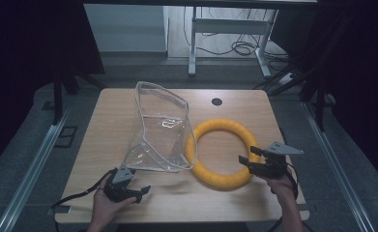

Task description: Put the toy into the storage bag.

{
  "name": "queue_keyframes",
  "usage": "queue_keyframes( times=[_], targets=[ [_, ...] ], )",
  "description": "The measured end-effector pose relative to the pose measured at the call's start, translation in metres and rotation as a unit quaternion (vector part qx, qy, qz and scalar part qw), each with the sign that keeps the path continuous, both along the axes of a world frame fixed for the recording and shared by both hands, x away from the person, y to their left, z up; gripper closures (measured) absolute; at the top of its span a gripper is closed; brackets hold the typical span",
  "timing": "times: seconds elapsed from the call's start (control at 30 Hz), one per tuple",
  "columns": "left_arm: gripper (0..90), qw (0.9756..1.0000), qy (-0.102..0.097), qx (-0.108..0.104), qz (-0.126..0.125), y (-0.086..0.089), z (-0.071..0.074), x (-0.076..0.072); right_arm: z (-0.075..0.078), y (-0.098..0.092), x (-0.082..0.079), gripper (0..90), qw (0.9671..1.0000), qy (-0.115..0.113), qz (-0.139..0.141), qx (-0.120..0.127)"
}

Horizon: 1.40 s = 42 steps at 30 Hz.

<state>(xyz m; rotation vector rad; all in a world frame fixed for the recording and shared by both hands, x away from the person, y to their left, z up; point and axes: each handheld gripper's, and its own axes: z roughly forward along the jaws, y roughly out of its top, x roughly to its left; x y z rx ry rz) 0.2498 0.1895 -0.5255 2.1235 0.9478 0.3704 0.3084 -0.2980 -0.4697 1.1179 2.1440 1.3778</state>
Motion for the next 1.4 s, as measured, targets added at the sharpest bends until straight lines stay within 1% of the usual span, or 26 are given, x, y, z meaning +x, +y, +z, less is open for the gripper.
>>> queue_keyframes(
  times=[0.1, 0.17, 0.37, 0.5, 0.63, 0.87, 1.13, 1.23, 1.4],
  targets=[
    [16.7, 1.0, -0.003, 0.001, 0.0, 0.0, 0.0, 0.0, -0.004, -0.004, 0.002, 31.6, 0.9999, 0.014, -0.001, 0.005],
    [16.7, 1.0, 0.0, 0.003, -0.002, -0.001, -0.001, 0.0, -0.007, -0.003, 0.003, 31.4, 0.9998, 0.02, 0.0, 0.001],
    [16.7, 1.0, -0.003, 0.0, -0.002, 0.0, 0.0, -0.001, -0.01, 0.002, 0.003, 31.4, 0.9998, 0.02, 0.005, -0.006],
    [16.7, 1.0, -0.001, 0.002, -0.003, -0.001, -0.001, 0.0, -0.013, 0.001, 0.005, 30.3, 0.9995, 0.026, 0.004, -0.017],
    [16.7, 1.0, 0.002, 0.005, -0.004, -0.002, -0.003, 0.0, -0.016, 0.0, 0.006, 29.8, 0.9992, 0.035, 0.001, -0.017],
    [16.7, 1.0, 0.002, 0.005, -0.005, -0.002, -0.003, 0.0, -0.015, -0.002, 0.005, 29.6, 0.9993, 0.034, -0.004, -0.015],
    [16.8, 0.9999, 0.006, 0.013, -0.007, -0.002, -0.004, 0.001, -0.014, 0.0, 0.005, 29.5, 0.9993, 0.034, 0.001, -0.017],
    [16.8, 0.9999, 0.006, 0.014, -0.007, -0.002, -0.004, 0.001, -0.008, 0.002, 0.004, 29.5, 0.9994, 0.029, 0.005, -0.021],
    [16.8, 0.9999, 0.007, 0.012, -0.007, -0.002, -0.004, 0.001, 0.001, 0.007, 0.004, 29.0, 0.9989, 0.028, 0.019, -0.031]
  ],
)
